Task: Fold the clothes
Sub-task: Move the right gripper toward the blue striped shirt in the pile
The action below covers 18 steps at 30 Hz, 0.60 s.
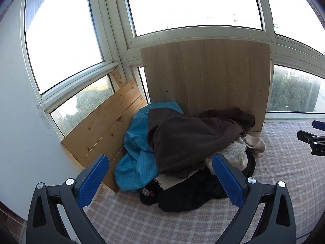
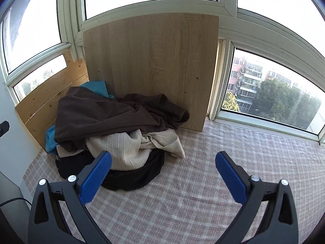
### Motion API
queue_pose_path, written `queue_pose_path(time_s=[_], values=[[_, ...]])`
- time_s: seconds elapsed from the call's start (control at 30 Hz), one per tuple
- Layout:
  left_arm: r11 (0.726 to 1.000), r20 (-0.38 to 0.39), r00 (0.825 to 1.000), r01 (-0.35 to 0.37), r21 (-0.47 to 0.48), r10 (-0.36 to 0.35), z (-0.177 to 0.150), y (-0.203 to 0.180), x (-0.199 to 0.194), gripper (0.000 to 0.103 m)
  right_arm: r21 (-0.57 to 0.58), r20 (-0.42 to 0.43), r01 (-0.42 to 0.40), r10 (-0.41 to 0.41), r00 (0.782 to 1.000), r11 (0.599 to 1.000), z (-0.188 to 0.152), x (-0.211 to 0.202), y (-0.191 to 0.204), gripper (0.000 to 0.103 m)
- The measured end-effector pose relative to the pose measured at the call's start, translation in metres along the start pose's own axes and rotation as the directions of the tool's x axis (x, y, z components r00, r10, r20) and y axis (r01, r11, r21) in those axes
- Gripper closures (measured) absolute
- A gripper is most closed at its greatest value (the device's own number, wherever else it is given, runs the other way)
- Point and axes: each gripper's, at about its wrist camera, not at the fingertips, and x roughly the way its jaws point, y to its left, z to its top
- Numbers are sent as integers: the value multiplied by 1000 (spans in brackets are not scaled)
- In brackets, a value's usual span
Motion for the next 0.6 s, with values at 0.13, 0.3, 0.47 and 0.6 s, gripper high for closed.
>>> queue_pose_path(time_s=[0.13,0.3,0.47,0.6], values=[[1000,-25,1000,16,7,-16,1,1,22,1,-38,-21,35,-35,999,999,17,34,5,0],[1000,-13,1000,11,27,-11,0,18,44,1,40,-122,52,-47,991,998,43,97,0,0],[1000,-57,998,3,26,-1,-6,39,78,1,45,-148,88,-80,986,995,66,143,12,0],[1000,-87,996,-4,11,5,-14,52,101,1,33,-149,47,-41,988,998,72,164,28,0]])
